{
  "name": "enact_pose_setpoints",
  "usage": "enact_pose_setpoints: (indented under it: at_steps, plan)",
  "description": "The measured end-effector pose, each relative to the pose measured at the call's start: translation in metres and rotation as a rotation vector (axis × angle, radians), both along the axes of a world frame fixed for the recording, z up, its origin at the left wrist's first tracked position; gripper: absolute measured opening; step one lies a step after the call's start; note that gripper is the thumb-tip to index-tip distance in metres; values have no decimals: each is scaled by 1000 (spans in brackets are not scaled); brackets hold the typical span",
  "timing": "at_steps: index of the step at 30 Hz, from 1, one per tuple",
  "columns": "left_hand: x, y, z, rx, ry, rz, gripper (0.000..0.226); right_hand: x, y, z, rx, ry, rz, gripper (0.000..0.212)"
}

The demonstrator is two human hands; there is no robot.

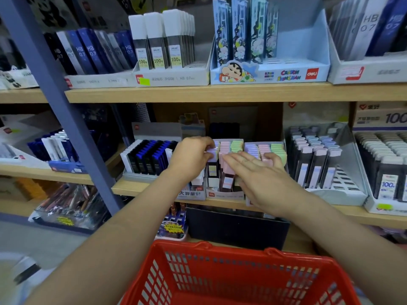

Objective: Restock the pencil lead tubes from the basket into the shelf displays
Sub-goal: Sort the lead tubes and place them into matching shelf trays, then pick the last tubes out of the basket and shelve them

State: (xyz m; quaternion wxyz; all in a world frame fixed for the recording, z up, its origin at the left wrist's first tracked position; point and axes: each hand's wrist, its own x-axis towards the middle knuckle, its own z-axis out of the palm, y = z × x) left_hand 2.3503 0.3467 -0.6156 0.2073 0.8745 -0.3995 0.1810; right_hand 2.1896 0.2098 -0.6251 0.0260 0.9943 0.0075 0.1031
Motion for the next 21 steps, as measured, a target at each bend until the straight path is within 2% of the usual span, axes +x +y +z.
enact_pose_setpoints:
  at_steps: [4,7,10,12,14,16,18,21]
  plan:
    - [1,0,-2,35,-74,12,25,-5,-2,-2,40,-23,-2,66]
    - [1,5,0,58,-108,-32,23,-7,-6,-1,92,-146,35,62]
    - [-7,13,6,0,-68,-47,23,-13,-5,4,223,-386,154,42]
    - [-20,21,17,-46,15,-50,21,-19,0,11,347,-408,196,28]
    - [-37,29,32,-76,212,-67,21,-24,7,17,468,-256,192,18]
    - [-57,40,44,-10,468,-112,24,-27,13,18,510,3,184,15]
    - [-75,53,49,191,638,-145,25,-28,17,9,567,341,173,16]
    - [-96,66,33,456,794,-156,23,-33,20,-28,729,788,102,16]
